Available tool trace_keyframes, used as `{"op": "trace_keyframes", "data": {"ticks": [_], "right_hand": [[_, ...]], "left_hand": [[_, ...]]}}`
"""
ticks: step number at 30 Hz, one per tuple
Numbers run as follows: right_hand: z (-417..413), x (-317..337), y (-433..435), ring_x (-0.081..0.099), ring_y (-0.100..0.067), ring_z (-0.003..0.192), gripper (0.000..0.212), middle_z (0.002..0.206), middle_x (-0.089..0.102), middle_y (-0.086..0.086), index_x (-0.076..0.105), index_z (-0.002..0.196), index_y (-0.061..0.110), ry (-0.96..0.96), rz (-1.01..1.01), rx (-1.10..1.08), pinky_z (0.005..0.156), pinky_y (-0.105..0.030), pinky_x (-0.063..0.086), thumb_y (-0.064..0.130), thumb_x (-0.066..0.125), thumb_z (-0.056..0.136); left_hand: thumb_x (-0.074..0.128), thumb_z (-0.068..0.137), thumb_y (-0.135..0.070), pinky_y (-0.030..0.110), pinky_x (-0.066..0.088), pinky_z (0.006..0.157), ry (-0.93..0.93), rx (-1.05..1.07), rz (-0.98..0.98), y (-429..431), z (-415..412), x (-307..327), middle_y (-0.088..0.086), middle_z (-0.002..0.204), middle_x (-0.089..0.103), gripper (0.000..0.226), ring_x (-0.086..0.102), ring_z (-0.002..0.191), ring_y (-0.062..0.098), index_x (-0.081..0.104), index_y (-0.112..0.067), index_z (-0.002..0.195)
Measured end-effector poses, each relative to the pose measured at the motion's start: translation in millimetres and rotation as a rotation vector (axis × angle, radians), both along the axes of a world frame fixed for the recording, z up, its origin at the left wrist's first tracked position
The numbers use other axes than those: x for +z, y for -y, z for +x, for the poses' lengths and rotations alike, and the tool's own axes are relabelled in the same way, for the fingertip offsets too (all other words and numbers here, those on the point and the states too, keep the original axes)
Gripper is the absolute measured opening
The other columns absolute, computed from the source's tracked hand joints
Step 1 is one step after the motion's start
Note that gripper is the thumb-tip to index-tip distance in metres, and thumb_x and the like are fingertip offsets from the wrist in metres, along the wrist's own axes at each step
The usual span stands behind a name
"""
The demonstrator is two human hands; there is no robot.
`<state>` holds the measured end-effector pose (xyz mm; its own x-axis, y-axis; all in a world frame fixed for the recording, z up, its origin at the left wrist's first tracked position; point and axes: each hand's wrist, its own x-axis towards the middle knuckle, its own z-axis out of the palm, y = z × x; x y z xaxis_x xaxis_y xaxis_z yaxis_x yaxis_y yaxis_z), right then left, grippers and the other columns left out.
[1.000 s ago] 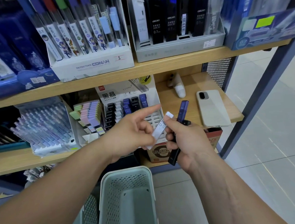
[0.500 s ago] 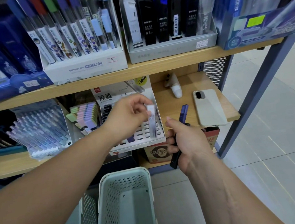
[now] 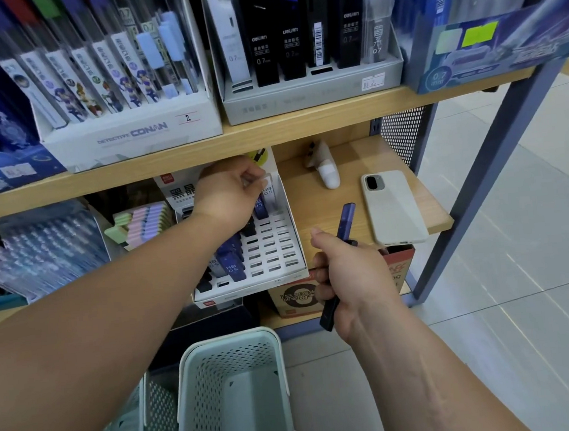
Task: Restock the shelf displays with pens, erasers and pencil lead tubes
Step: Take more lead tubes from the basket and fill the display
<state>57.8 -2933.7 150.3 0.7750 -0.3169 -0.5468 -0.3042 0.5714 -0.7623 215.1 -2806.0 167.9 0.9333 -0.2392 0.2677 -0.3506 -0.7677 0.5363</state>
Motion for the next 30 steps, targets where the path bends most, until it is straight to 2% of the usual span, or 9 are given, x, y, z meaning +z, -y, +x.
{"op": "trace_keyframes", "data": {"ticks": [2,5,8,12,18,22,26,30], "right_hand": [[0.4,-0.3,-0.1,0.036,-0.01,0.046,0.02,0.064,0.051,-0.001,0.058,0.083,0.015,-0.003,0.001,0.002,0.038,-0.022,0.029,0.026,0.073,0.091],[1.5,0.7,-0.2,0.037,-0.011,0.046,0.021,0.064,0.051,-0.001,0.058,0.082,0.015,-0.005,0.003,0.003,0.038,-0.022,0.029,0.026,0.073,0.091],[1.4,1.7,-0.2,0.037,-0.01,0.046,0.02,0.064,0.051,-0.002,0.058,0.084,0.014,-0.008,0.014,-0.002,0.038,-0.022,0.029,0.025,0.072,0.092],[0.4,2.5,-1.4,0.037,-0.01,0.047,0.019,0.065,0.05,-0.002,0.059,0.086,0.013,-0.01,0.019,0.014,0.039,-0.022,0.029,0.026,0.072,0.092],[-1.2,4.6,-0.7,0.037,-0.011,0.046,0.019,0.064,0.051,-0.002,0.058,0.085,0.013,-0.028,0.001,0.016,0.039,-0.023,0.028,0.025,0.072,0.092],[-1.5,3.2,1.4,0.038,-0.011,0.047,0.019,0.068,0.052,-0.003,0.06,0.085,0.014,-0.04,-0.013,0.013,0.04,-0.023,0.029,0.026,0.072,0.091],[-0.9,2.2,2.0,0.038,-0.011,0.047,0.019,0.068,0.053,-0.003,0.06,0.086,0.013,-0.049,-0.012,0.015,0.04,-0.023,0.029,0.026,0.073,0.091],[-0.7,2.4,1.3,0.039,-0.011,0.047,0.019,0.067,0.053,-0.003,0.059,0.084,0.014,-0.055,-0.012,0.017,0.039,-0.023,0.03,0.025,0.072,0.091]], "left_hand": [[0.068,0.094,-0.028,-0.001,0.032,0.065,-0.008,-0.006,0.013,0.6,1.9,-2.4,-0.023,0.088,0.061,0.008,0.053,0.077,-0.007,0.071,-0.025,0.1],[0.069,0.093,-0.028,-0.003,0.033,0.065,-0.018,-0.009,0.023,1.1,3.1,-5.8,-0.022,0.087,0.061,0.01,0.053,0.078,-0.005,0.073,-0.024,0.102],[0.07,0.093,-0.027,0.002,0.036,0.07,-0.019,-0.014,0.021,1.9,5.2,-5.8,-0.021,0.087,0.061,0.008,0.056,0.08,-0.003,0.072,-0.026,0.1],[0.068,0.094,-0.028,0.024,0.05,0.085,0.001,-0.027,0.07,3.6,7.3,-4.7,-0.017,0.094,0.066,0.005,0.063,0.091,0.007,0.07,-0.028,0.099],[0.064,0.096,-0.029,0.028,0.051,0.086,0.006,-0.025,0.128,6.4,10.0,-0.9,-0.012,0.1,0.069,0.007,0.063,0.093,0.011,0.069,-0.027,0.101],[0.062,0.097,-0.028,0.033,0.053,0.087,0.089,-0.042,0.199,4.2,7.3,-0.7,-0.005,0.104,0.072,0.013,0.065,0.095,0.017,0.071,-0.021,0.105],[0.063,0.097,-0.026,0.032,0.052,0.085,0.051,-0.083,0.21,2.2,9.2,-0.2,-0.005,0.101,0.071,0.01,0.064,0.094,0.017,0.071,-0.02,0.1],[0.057,0.1,-0.027,0.033,0.051,0.093,0.101,-0.097,0.299,5.3,11.0,0.4,-0.002,0.116,0.07,0.021,0.064,0.104,0.021,0.074,-0.022,0.112]]}}
